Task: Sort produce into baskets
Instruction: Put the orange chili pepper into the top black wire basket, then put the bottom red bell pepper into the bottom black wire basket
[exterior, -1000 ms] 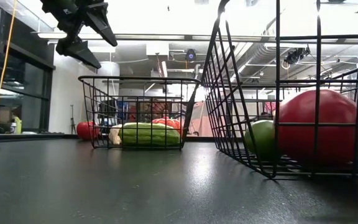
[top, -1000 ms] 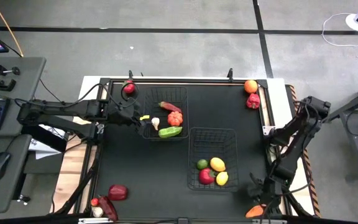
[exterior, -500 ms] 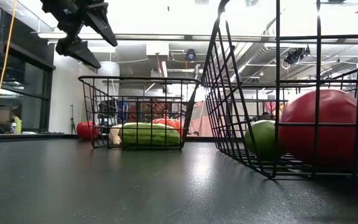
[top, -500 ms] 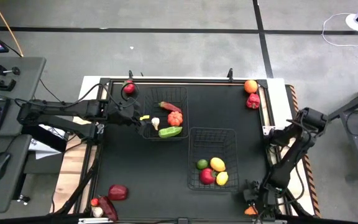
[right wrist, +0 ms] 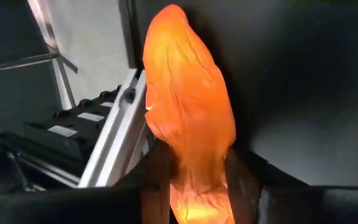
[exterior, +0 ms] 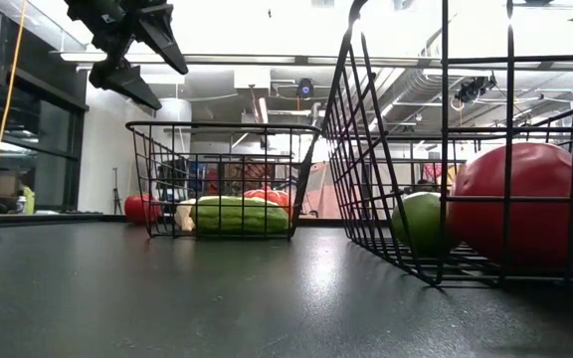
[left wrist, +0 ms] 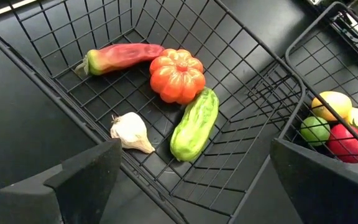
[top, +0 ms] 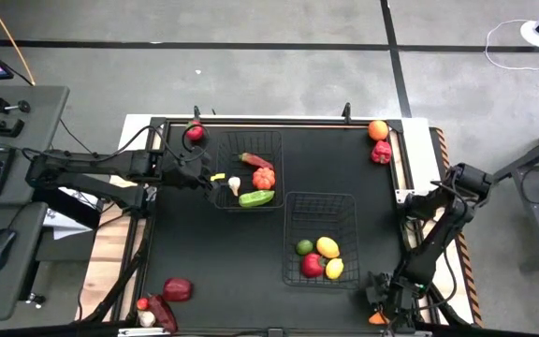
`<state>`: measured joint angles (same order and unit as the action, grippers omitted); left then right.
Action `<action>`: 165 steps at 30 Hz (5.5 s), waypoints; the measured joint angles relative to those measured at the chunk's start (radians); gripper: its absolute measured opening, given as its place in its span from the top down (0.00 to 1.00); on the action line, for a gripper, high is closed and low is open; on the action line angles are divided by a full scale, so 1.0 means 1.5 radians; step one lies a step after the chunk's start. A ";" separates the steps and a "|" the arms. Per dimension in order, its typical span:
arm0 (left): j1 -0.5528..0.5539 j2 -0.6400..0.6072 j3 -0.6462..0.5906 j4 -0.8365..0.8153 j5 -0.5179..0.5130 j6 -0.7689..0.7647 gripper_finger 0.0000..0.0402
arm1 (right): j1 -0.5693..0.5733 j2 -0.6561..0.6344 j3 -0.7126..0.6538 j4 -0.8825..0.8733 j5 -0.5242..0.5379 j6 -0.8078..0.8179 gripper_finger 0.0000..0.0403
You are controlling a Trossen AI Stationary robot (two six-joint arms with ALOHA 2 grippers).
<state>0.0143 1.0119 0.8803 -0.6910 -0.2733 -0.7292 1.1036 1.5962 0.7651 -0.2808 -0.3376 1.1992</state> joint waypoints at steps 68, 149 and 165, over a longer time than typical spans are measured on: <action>0.030 -0.089 0.005 0.525 0.174 0.040 0.00 | -0.830 0.015 0.179 0.436 0.276 -0.302 0.45; -0.398 0.228 0.135 -0.236 0.134 -0.037 0.32 | -0.912 -0.264 0.179 0.033 0.258 -0.553 0.45; -0.070 0.433 0.321 0.261 0.108 0.427 0.31 | -0.910 -0.404 0.179 -0.020 0.314 -0.538 0.45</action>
<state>-0.0903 1.6606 1.3621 -0.2998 -0.1112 -0.0891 -0.2611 0.9908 1.0328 -0.3106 0.1329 0.3923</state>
